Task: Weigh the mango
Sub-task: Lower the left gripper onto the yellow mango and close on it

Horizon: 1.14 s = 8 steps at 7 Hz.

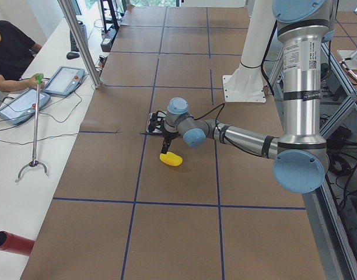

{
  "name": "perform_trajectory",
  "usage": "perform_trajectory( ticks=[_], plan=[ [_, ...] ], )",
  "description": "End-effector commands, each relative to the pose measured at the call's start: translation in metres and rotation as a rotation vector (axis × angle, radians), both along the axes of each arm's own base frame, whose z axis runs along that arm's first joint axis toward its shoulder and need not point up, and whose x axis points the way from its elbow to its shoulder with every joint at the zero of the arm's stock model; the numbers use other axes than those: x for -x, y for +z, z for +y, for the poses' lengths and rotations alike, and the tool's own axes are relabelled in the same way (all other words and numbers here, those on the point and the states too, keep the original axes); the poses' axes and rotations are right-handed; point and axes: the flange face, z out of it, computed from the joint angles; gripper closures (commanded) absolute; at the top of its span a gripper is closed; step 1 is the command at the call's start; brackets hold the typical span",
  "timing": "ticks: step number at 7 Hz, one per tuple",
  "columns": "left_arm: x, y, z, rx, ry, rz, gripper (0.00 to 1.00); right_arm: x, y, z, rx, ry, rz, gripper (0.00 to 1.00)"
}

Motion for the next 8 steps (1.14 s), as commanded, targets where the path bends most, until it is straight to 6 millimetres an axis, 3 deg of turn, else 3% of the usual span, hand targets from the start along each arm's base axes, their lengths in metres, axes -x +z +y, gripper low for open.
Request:
perform_trajectory(
  ticks=[1,4,7,8],
  plan=[
    [-0.013,0.031,0.007,0.000,0.026,-0.001,0.00,0.000,0.000,0.000,0.000,-0.001,0.000,0.00],
    [-0.032,0.046,0.014,0.018,0.052,-0.025,0.00,0.000,0.000,0.000,-0.001,0.000,0.000,0.00],
    [-0.034,0.057,0.012,0.025,0.053,-0.039,0.00,0.000,0.000,0.000,-0.001,0.000,0.000,0.00],
    [-0.035,0.055,0.011,0.023,0.053,-0.034,0.46,0.000,0.000,0.000,0.001,0.000,0.000,0.00]
  ],
)
